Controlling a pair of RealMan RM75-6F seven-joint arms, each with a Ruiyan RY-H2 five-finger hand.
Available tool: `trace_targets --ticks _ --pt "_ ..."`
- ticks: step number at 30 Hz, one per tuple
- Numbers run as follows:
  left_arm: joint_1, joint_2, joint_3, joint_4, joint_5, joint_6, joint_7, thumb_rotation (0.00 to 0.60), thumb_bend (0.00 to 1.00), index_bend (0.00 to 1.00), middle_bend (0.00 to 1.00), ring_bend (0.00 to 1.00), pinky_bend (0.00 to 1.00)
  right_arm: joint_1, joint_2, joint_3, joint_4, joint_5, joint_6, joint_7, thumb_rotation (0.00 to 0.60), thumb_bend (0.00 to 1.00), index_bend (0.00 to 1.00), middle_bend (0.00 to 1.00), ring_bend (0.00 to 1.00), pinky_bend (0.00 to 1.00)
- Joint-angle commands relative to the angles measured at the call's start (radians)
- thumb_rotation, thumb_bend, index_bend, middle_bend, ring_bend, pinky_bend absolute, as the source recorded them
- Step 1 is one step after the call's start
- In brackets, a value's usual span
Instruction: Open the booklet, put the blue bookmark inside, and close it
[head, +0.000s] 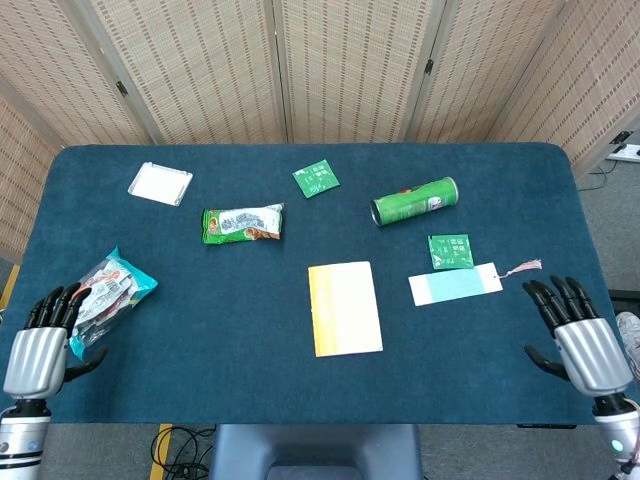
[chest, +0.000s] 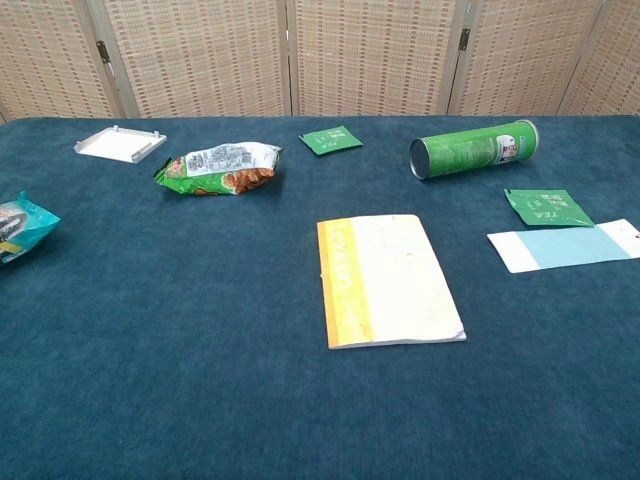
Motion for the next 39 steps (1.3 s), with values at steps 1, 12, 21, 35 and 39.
trace_targets --ticks 1,12,21,35,39 --pt "0.002 0.004 0.003 -0.002 -0.004 -0.004 0.002 0.6 0.24 0.15 0.11 0.09 0.16 0.063 0.009 0.004 -0.009 -0.046 -0.065 -0.021 0.6 0.15 0.02 0.14 0.02 0.0" --pt "0.008 0.015 0.001 -0.01 -0.006 0.0 0.0 0.6 0.24 0.15 0.11 0.09 0.16 0.291 -0.128 0.017 0.086 -0.153 -0.276 -0.033 0.6 0.12 0.13 0.19 0.05 0.02" --pt "0.014 0.016 0.0 -0.004 -0.015 0.001 -0.001 0.6 0.24 0.15 0.11 0.09 0.16 0.416 -0.325 -0.015 0.316 -0.247 -0.307 -0.012 0.6 0.01 0.28 0.29 0.13 0.07" --pt "0.012 0.011 0.001 0.012 -0.029 -0.018 -0.007 0.6 0.24 0.15 0.11 0.09 0.16 0.489 -0.547 -0.091 0.636 -0.294 -0.223 0.119 0.6 0.0 0.38 0.34 0.17 0.09" --pt "0.013 0.013 0.001 0.013 -0.032 -0.02 -0.008 0.6 0.24 0.15 0.11 0.09 0.16 0.501 -0.593 -0.105 0.717 -0.298 -0.189 0.139 0.6 0.0 0.39 0.35 0.17 0.09"
